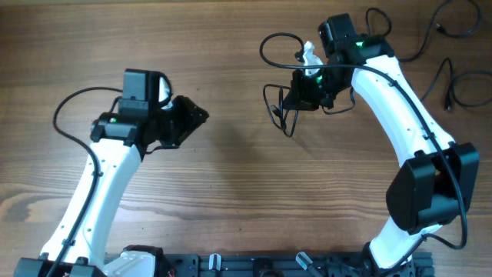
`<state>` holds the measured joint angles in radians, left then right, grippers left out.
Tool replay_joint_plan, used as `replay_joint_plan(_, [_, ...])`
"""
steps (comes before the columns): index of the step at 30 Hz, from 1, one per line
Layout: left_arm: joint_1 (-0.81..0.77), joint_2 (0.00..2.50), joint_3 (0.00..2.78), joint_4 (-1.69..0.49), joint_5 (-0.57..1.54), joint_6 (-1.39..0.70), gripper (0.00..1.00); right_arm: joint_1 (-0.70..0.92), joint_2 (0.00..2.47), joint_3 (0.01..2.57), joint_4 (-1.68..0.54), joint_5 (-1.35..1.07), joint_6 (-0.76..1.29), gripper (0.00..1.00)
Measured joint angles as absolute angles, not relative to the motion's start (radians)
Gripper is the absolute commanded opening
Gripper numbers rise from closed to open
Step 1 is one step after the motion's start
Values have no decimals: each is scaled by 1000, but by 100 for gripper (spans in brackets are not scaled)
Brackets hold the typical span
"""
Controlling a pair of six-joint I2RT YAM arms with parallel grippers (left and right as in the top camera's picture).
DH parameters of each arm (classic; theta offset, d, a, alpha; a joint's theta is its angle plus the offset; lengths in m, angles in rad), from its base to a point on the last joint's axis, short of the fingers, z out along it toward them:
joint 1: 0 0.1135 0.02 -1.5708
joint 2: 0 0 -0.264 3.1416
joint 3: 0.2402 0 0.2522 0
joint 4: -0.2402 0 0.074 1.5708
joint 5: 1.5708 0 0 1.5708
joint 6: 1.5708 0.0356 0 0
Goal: Untangle cables
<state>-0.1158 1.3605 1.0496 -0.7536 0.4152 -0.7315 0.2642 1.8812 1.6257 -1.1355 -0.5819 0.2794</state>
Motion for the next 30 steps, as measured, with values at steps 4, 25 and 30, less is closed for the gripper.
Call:
replay_joint_plan(4, [-55,1360,1050,-776,405,-731,48,264,1881,1626,-1124,-575,289,4])
replay_joint_plan(25, [-46,1360,1050,-725,679,-626,73,265,1881,1625,-933,-1155,344,4])
replay_joint_plan(30, [-46,1360,1050,-680,727,-625,74,266,1881,1625,-907,-1299,344,4])
